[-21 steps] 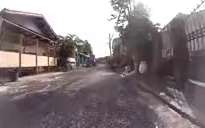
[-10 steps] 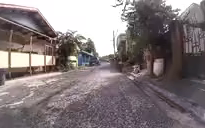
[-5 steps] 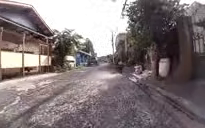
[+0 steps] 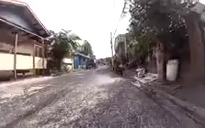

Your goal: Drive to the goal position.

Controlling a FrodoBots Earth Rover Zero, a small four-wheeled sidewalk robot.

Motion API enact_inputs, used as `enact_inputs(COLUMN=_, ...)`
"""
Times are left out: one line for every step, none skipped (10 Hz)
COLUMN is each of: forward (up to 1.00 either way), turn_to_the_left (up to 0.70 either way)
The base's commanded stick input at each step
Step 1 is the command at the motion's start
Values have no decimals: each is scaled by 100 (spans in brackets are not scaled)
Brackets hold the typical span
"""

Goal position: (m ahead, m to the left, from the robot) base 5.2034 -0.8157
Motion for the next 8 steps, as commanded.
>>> enact_inputs(forward=85, turn_to_the_left=0)
enact_inputs(forward=85, turn_to_the_left=0)
enact_inputs(forward=85, turn_to_the_left=0)
enact_inputs(forward=85, turn_to_the_left=0)
enact_inputs(forward=85, turn_to_the_left=0)
enact_inputs(forward=85, turn_to_the_left=0)
enact_inputs(forward=85, turn_to_the_left=0)
enact_inputs(forward=85, turn_to_the_left=0)
